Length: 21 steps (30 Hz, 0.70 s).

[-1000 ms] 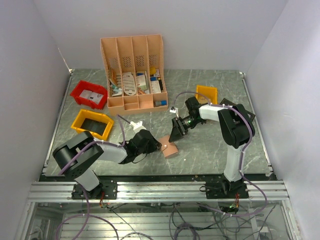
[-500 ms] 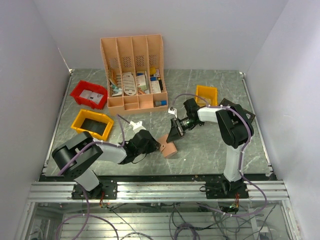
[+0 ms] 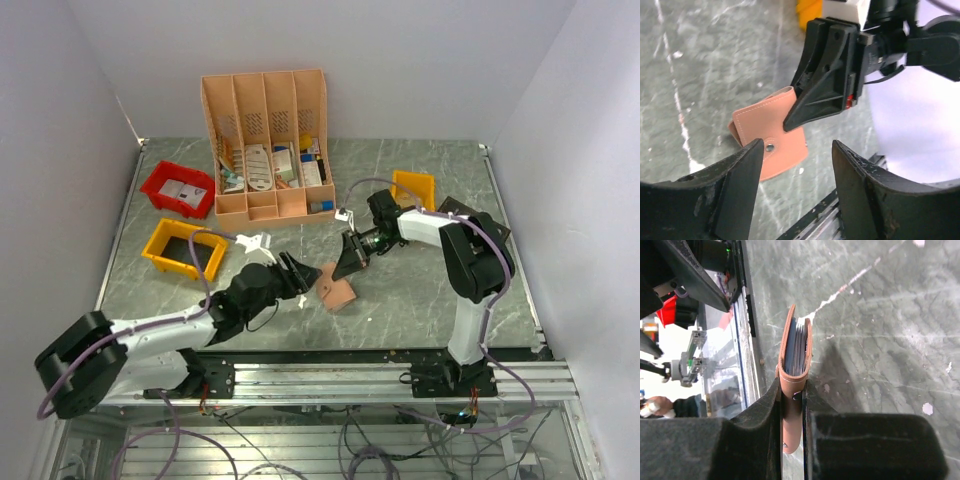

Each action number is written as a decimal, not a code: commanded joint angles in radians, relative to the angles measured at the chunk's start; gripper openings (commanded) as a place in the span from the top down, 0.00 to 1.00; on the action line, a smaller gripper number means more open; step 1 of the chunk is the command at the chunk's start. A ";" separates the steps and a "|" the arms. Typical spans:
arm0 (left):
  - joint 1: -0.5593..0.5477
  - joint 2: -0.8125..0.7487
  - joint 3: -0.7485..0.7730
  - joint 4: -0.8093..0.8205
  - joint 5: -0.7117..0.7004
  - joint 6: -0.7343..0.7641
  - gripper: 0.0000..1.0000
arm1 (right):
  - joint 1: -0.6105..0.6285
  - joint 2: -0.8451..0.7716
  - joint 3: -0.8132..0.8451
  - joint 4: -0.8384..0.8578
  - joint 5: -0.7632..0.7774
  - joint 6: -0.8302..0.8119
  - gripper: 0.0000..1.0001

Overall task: Put the credit cards into the card holder
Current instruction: Open the card holder at the center of the board.

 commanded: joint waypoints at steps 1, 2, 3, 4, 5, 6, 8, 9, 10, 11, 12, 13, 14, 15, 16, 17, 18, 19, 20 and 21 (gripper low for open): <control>-0.003 -0.081 -0.051 0.174 -0.033 0.038 0.31 | -0.019 -0.087 0.034 -0.021 -0.041 -0.062 1.00; -0.002 -0.082 -0.028 0.172 0.009 0.094 0.32 | -0.023 -0.086 0.042 -0.046 -0.049 -0.078 1.00; -0.002 -0.077 0.019 0.114 0.069 0.185 0.33 | -0.027 -0.080 0.054 -0.080 -0.060 -0.104 1.00; -0.002 -0.065 0.084 0.013 0.125 0.277 0.34 | -0.030 -0.071 0.071 -0.118 -0.069 -0.140 1.00; -0.004 -0.042 0.156 -0.102 0.166 0.357 0.35 | -0.033 -0.061 0.087 -0.160 -0.078 -0.176 1.00; -0.005 -0.016 0.215 -0.199 0.197 0.430 0.36 | -0.034 -0.051 0.103 -0.200 -0.086 -0.213 1.00; -0.008 0.033 0.304 -0.355 0.216 0.544 0.36 | -0.035 -0.031 0.138 -0.292 -0.098 -0.292 1.00; -0.008 0.053 0.332 -0.400 0.219 0.587 0.36 | -0.035 -0.021 0.149 -0.318 -0.104 -0.319 1.00; -0.007 0.072 0.356 -0.435 0.225 0.621 0.37 | -0.036 -0.017 0.154 -0.333 -0.105 -0.329 1.00; -0.009 0.088 0.386 -0.459 0.235 0.659 0.38 | -0.036 -0.016 0.157 -0.336 -0.104 -0.333 1.00; -0.009 0.109 0.407 -0.476 0.242 0.674 0.41 | -0.036 -0.018 0.154 -0.332 -0.104 -0.329 1.00; -0.012 0.129 0.432 -0.491 0.241 0.678 0.43 | -0.036 -0.020 0.149 -0.324 -0.104 -0.322 1.00; -0.017 0.155 0.455 -0.509 0.229 0.680 0.47 | -0.035 -0.024 0.146 -0.316 -0.103 -0.312 1.00; -0.025 0.179 0.482 -0.530 0.214 0.682 0.49 | -0.036 -0.025 0.144 -0.311 -0.102 -0.308 1.00; -0.034 0.202 0.506 -0.552 0.186 0.683 0.51 | -0.036 -0.024 0.143 -0.310 -0.103 -0.307 1.00; -0.044 0.224 0.530 -0.577 0.160 0.684 0.53 | -0.036 -0.023 0.145 -0.310 -0.103 -0.306 1.00; -0.055 0.246 0.550 -0.597 0.140 0.689 0.55 | -0.037 -0.021 0.145 -0.312 -0.103 -0.307 1.00; -0.065 0.258 0.565 -0.613 0.123 0.691 0.56 | -0.038 -0.019 0.145 -0.313 -0.105 -0.307 1.00; -0.073 0.269 0.578 -0.620 0.109 0.692 0.57 | -0.039 -0.016 0.145 -0.316 -0.109 -0.308 1.00; -0.079 0.277 0.590 -0.634 0.101 0.693 0.57 | -0.039 -0.013 0.147 -0.321 -0.112 -0.310 1.00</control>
